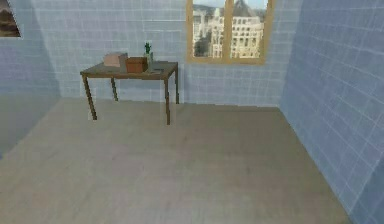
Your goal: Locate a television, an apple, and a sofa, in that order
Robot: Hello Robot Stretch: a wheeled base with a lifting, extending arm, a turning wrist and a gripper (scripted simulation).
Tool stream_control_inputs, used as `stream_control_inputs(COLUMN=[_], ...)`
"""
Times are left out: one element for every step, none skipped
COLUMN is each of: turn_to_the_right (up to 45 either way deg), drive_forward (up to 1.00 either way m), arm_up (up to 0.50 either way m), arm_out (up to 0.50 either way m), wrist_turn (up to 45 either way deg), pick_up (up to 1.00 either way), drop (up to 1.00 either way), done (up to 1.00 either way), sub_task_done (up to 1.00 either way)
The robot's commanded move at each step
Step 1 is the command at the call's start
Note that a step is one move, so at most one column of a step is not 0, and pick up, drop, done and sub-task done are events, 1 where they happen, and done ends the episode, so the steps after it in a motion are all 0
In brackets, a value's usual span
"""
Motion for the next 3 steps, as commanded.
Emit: stream_control_inputs(turn_to_the_right=[-45.0,-15.0,0.0], drive_forward=[0.00,0.00,0.65], arm_up=[0.00,0.00,0.00], arm_out=[0.00,0.00,0.00], wrist_turn=[0.0,0.0,0.0], pick_up=[0.00,0.00,0.00], drop=[0.00,0.00,0.00], done=[0.00,0.00,0.00], sub_task_done=[0.00,0.00,0.00])
